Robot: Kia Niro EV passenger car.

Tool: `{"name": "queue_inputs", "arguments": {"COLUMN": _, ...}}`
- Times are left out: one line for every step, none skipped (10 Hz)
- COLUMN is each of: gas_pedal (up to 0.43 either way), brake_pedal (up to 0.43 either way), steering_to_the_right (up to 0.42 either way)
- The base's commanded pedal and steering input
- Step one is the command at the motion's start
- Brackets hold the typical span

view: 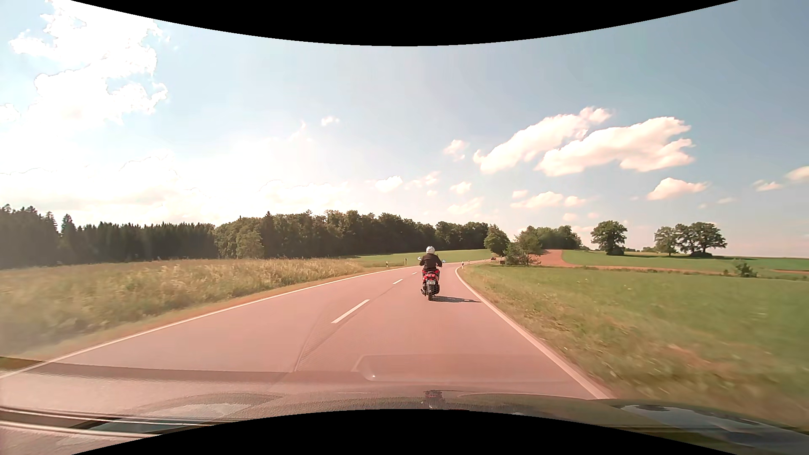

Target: Follow the waypoints while adhering to traffic rules and regulations

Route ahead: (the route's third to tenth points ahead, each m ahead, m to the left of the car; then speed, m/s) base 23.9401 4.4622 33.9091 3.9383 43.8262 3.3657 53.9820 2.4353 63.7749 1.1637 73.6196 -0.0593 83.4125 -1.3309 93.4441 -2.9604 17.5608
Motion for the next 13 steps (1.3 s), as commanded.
{"name": "queue_inputs", "arguments": {"gas_pedal": 0.228, "brake_pedal": 0.006, "steering_to_the_right": 0.01}}
{"name": "queue_inputs", "arguments": {"gas_pedal": 0.24, "brake_pedal": 0.006, "steering_to_the_right": 0.011}}
{"name": "queue_inputs", "arguments": {"gas_pedal": 0.24, "brake_pedal": 0.006, "steering_to_the_right": 0.012}}
{"name": "queue_inputs", "arguments": {"gas_pedal": 0.24, "brake_pedal": 0.006, "steering_to_the_right": 0.012}}
{"name": "queue_inputs", "arguments": {"gas_pedal": 0.24, "brake_pedal": 0.006, "steering_to_the_right": 0.012}}
{"name": "queue_inputs", "arguments": {"gas_pedal": 0.228, "brake_pedal": 0.006, "steering_to_the_right": 0.012}}
{"name": "queue_inputs", "arguments": {"gas_pedal": 0.209, "brake_pedal": 0.006, "steering_to_the_right": 0.012}}
{"name": "queue_inputs", "arguments": {"gas_pedal": 0.189, "brake_pedal": 0.006, "steering_to_the_right": 0.012}}
{"name": "queue_inputs", "arguments": {"gas_pedal": 0.169, "brake_pedal": 0.006, "steering_to_the_right": 0.011}}
{"name": "queue_inputs", "arguments": {"gas_pedal": 0.169, "brake_pedal": 0.006, "steering_to_the_right": 0.009}}
{"name": "queue_inputs", "arguments": {"gas_pedal": 0.169, "brake_pedal": 0.006, "steering_to_the_right": 0.006}}
{"name": "queue_inputs", "arguments": {"gas_pedal": 0.169, "brake_pedal": 0.006, "steering_to_the_right": 0.006}}
{"name": "queue_inputs", "arguments": {"gas_pedal": 0.169, "brake_pedal": 0.006, "steering_to_the_right": 0.005}}
